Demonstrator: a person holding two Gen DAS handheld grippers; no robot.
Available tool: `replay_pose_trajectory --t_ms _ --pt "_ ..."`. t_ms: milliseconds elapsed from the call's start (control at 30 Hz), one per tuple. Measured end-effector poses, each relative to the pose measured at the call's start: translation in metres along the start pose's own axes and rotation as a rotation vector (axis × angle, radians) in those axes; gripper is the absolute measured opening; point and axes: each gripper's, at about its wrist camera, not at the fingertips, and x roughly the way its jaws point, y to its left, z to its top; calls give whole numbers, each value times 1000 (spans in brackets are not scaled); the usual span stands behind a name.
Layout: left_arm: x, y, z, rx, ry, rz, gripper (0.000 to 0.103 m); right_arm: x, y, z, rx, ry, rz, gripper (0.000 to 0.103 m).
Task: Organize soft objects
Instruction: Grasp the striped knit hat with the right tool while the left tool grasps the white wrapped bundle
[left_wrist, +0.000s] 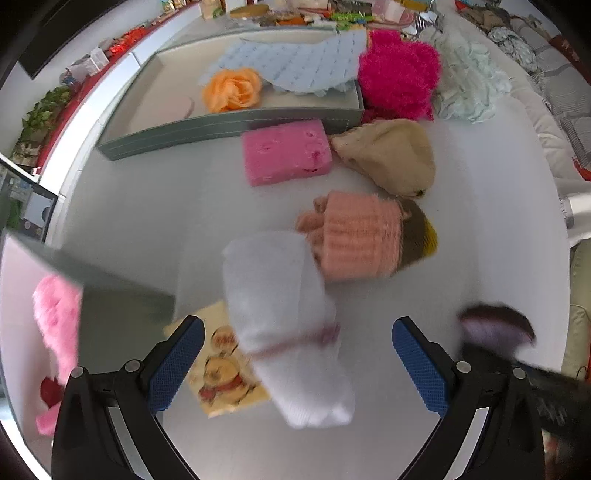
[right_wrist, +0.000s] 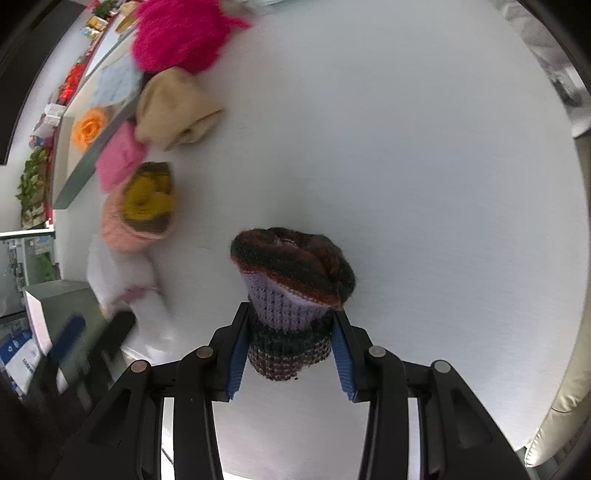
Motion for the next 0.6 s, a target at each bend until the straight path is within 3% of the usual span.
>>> replay_pose_trajectory --t_ms 300,367,400,467,600 --pt "27 -19 8 91 70 -4 100 -5 -38 -7 51 1 27 44" --pt "31 -27 -1 133 99 -3 72 -6 -41 -12 51 1 34 44" --pt "33 -29 -5 139 119 -21 65 -5 -36 -16 51 2 36 44" --pt "29 -32 -12 149 109 -47 62 -5 -22 -24 44 6 36 44" --pt "20 -53 -33 279 96 -54 58 -1 -20 -38 17 13 13 44"
